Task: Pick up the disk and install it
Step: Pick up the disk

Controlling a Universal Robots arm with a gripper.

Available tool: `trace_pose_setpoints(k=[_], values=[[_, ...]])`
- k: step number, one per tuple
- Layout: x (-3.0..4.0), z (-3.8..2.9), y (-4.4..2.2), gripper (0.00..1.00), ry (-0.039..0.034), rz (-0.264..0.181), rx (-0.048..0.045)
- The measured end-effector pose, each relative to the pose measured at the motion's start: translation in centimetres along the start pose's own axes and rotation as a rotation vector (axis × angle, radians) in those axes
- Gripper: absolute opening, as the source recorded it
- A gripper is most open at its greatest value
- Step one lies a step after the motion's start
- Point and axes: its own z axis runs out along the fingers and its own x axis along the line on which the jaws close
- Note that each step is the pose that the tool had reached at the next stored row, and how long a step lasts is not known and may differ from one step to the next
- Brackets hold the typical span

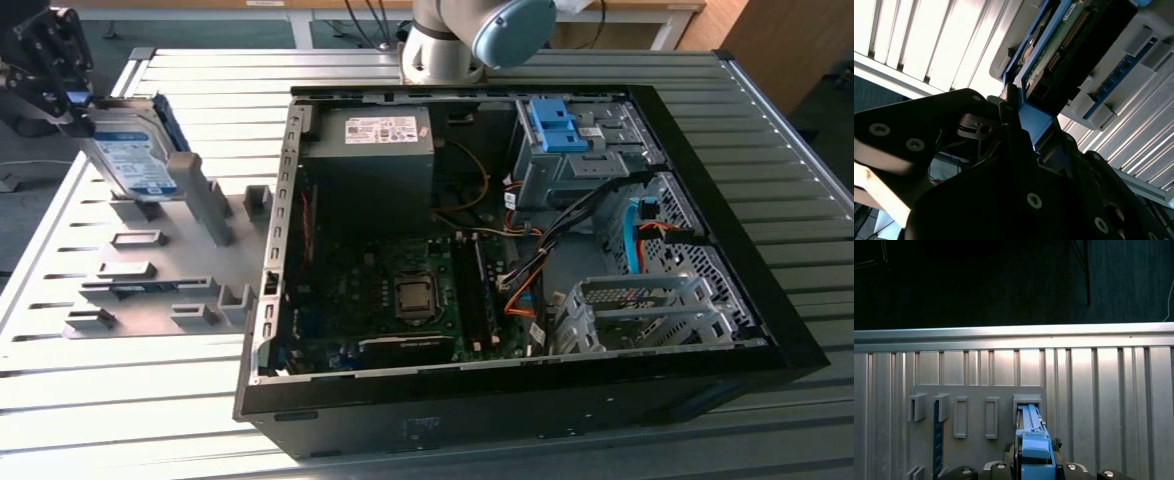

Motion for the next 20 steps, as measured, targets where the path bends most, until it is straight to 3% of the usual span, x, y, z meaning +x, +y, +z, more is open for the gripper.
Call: trace_pose_setpoints(k=[20], values=[[0.05, -5.22, 0.01, 0.36, -0.0001, 0.0, 0.0001]])
